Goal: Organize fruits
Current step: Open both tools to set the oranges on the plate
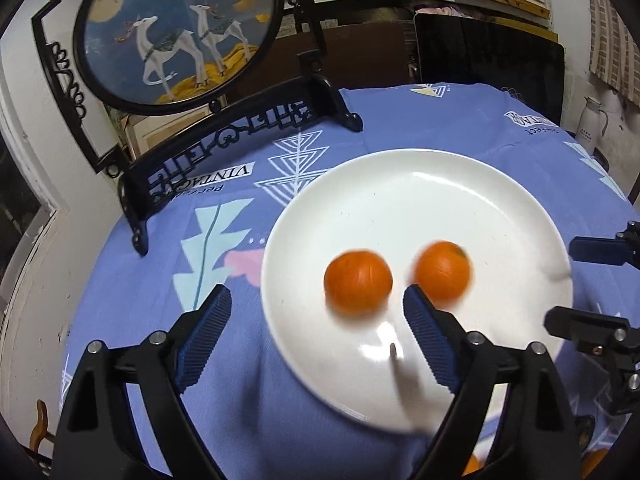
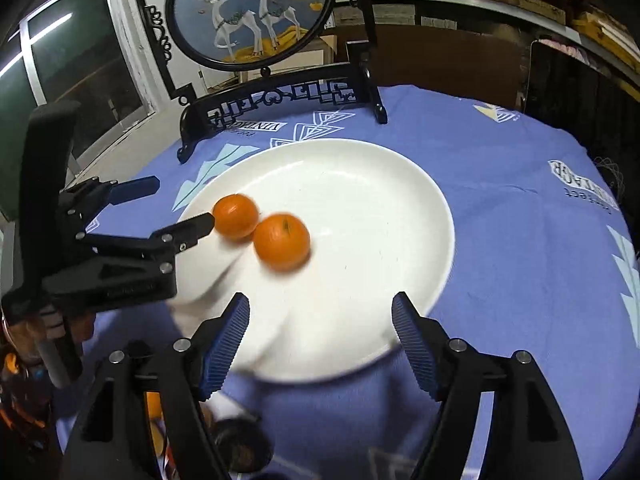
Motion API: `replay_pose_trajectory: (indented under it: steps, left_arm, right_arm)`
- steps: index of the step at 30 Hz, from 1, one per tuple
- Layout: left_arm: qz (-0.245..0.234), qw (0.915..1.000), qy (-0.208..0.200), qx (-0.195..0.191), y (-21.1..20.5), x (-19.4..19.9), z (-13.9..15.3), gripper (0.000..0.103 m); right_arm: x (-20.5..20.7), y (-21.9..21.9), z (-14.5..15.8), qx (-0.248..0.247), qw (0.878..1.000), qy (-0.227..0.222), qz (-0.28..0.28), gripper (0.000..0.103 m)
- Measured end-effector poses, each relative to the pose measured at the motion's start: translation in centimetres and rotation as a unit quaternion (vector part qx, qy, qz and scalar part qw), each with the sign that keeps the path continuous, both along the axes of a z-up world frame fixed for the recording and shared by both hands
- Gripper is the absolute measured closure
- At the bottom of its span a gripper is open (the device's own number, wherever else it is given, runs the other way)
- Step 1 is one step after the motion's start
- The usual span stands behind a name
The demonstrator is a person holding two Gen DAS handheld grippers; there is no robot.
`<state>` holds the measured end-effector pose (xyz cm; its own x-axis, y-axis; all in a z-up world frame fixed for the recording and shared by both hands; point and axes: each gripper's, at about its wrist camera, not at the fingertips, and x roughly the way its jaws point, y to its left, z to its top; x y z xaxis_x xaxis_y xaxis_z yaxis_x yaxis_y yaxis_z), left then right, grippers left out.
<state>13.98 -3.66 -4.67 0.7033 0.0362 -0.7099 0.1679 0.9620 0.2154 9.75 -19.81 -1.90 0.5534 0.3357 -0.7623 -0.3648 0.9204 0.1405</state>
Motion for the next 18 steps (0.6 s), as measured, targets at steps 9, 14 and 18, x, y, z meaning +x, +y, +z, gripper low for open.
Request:
replay_pose_trajectory:
  steps: [9, 14, 18]
  left_arm:
    - [-0.033, 0.9987, -0.038, -0.005, 1.5, -8.9, 2.7, 0.009]
    - [-0.037, 0.9984, -0.043, -0.003, 3.2, -13.3, 3.0, 0.009]
    - [-0.008, 0.9993, -0.034, -0.014, 5.6, -15.0, 2.7, 0.009]
  right_arm:
    - [-9.7, -0.8, 2.0, -0.015, 0.999, -0.02, 0.026, 0.023]
    - [-15.4, -0.9, 1.4, -0.023, 0.998, -0.027, 0.045, 0.022]
    - [-18.3, 2.0, 0.4, 0.016, 0.995, -0.004, 0.097, 0.022]
